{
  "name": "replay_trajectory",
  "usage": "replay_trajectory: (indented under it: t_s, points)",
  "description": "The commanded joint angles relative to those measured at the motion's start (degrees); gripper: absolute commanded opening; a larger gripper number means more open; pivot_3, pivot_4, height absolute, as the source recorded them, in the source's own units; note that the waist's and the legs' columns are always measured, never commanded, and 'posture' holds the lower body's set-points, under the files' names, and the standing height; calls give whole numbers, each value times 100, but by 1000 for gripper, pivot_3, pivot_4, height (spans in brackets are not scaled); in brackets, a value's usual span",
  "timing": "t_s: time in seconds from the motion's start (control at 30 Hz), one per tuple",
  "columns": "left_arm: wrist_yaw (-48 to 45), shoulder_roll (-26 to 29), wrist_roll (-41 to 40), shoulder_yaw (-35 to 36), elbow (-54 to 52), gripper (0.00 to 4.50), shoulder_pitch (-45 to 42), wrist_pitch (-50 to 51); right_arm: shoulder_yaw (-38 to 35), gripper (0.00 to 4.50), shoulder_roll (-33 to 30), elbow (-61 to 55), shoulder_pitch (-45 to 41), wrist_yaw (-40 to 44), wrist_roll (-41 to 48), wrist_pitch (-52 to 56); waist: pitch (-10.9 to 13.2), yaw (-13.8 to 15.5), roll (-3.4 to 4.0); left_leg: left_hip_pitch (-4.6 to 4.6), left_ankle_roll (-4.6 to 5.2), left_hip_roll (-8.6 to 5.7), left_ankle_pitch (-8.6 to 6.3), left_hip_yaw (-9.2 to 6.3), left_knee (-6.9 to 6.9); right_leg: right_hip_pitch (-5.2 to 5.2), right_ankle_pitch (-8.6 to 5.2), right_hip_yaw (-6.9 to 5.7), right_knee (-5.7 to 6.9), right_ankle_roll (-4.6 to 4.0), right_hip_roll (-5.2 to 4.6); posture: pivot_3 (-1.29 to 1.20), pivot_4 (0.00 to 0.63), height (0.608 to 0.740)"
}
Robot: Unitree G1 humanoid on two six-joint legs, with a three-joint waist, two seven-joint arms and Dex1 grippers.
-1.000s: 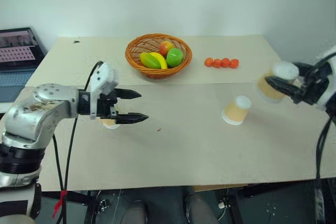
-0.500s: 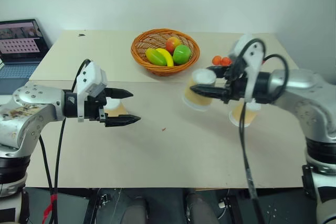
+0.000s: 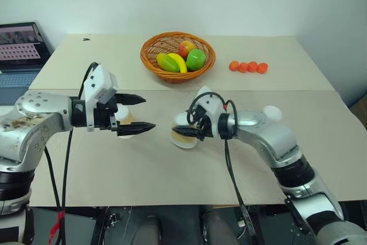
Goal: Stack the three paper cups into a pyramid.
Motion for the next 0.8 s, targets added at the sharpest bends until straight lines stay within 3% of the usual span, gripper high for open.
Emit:
replay_trajectory:
  t_s: [0.03,0.23,0.27,0.4,0.67,0.8]
  points:
    - [103,-48,-137,159,-200,4500,-98,2,28,2748,172,16,-203,114,-194,-292,0,-3,0,0,0,0,0,0,0,0,0,0,1,0,0,0,150,734]
    - [189,-78,-190,168,-292,4500,-91,8,94,2748,459,185,-193,174,-411,-418,0,-6,0,1,0,0,0,-1,0,0,1,-1,2,-1,0,0,150,734]
    - [199,-79,-200,163,-299,4500,-100,8,96,3236,492,190,-179,183,-441,-435,0,-6,0,1,0,0,0,-1,0,0,1,-1,3,-1,0,0,150,734]
    - [257,-104,-219,117,-313,4500,-113,-1,114,4460,527,192,-119,215,-616,-555,0,-4,0,2,0,0,0,-3,1,1,2,-2,5,-2,0,0,150,734]
    - [200,-140,-222,33,-240,4500,-208,-48,-191,4460,352,-53,-64,324,-595,-410,0,-5,0,2,-1,-1,0,-4,2,2,2,-3,6,-2,0,0,150,734]
    - [23,-80,-306,34,-214,4500,-288,2,-1203,4460,159,-483,3,310,149,420,0,11,0,1,0,-1,0,-5,3,2,2,-4,7,-3,-1,0,150,734]
